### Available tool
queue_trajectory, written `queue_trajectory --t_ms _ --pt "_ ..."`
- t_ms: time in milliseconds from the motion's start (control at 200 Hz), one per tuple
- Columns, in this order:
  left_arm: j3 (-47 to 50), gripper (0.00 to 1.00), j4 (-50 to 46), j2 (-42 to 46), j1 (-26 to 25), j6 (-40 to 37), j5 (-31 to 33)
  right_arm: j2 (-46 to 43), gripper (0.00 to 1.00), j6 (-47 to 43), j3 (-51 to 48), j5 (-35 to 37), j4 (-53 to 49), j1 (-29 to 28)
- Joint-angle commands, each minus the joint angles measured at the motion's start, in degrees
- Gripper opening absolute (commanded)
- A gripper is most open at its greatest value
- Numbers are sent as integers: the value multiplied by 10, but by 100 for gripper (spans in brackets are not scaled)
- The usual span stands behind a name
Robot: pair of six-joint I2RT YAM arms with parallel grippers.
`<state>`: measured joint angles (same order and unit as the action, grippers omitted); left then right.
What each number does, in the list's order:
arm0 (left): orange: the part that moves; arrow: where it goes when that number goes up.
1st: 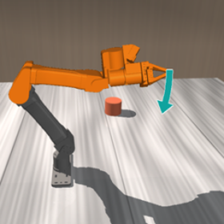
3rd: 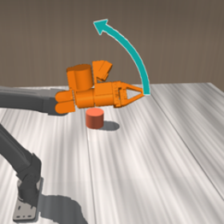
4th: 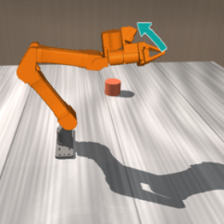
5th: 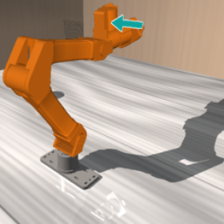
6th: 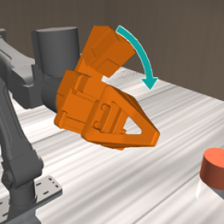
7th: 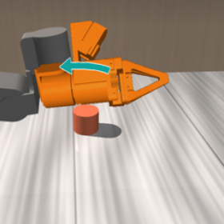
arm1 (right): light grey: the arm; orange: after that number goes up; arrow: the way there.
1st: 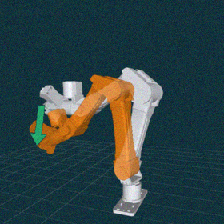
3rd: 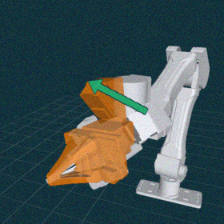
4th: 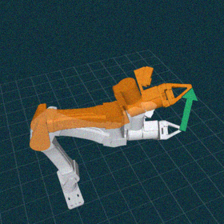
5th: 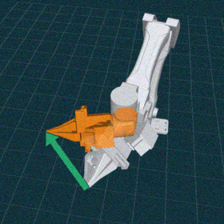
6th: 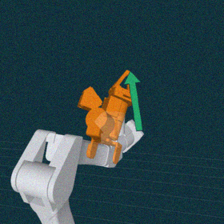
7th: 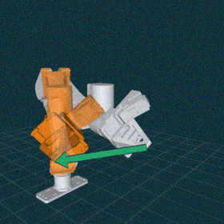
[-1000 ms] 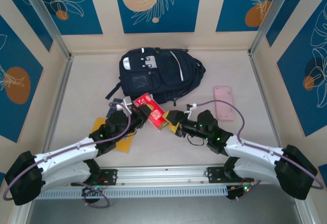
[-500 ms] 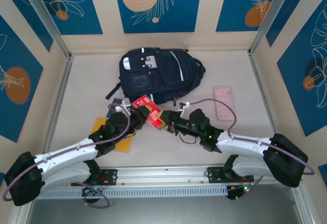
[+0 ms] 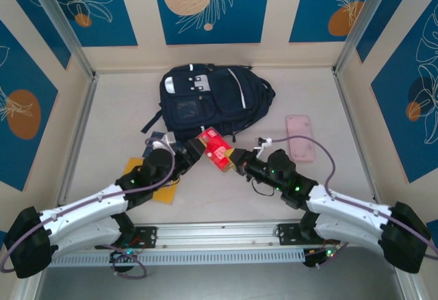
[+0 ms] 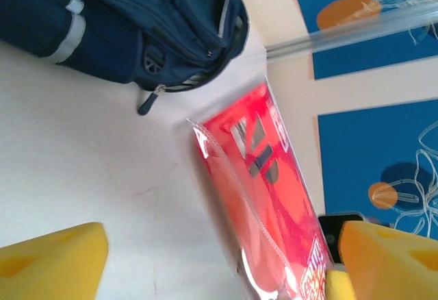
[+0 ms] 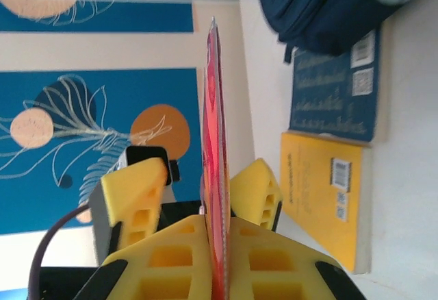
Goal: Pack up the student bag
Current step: Pass the card holder, then rotate the student bag at the bottom-center of the table.
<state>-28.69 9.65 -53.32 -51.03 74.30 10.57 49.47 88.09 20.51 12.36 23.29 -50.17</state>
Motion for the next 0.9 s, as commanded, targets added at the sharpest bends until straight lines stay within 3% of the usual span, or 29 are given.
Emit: queue_trajectory --t_ms 0,135,370,495,695,895 --pt "-71 95 -154 7 -1 -96 46 -76 0 -25 -6 76 -165 14" --pt "-152 96 -296 -22 13 -171 123 -166 0 -29 -30 101 -285 41" --pt "-246 95 -374 -127 126 -245 86 -268 0 -57 -74 68 -367 102" --pt "-281 90 -350 -184 185 -274 14 -280 0 -94 -75 37 -377 131" --pt "-464 88 -369 -350 182 -386 -96 -279 0 -170 -58 35 -416 164" --pt "-676 84 -375 -545 177 -414 -208 -278 0 -200 -66 27 -415 189"
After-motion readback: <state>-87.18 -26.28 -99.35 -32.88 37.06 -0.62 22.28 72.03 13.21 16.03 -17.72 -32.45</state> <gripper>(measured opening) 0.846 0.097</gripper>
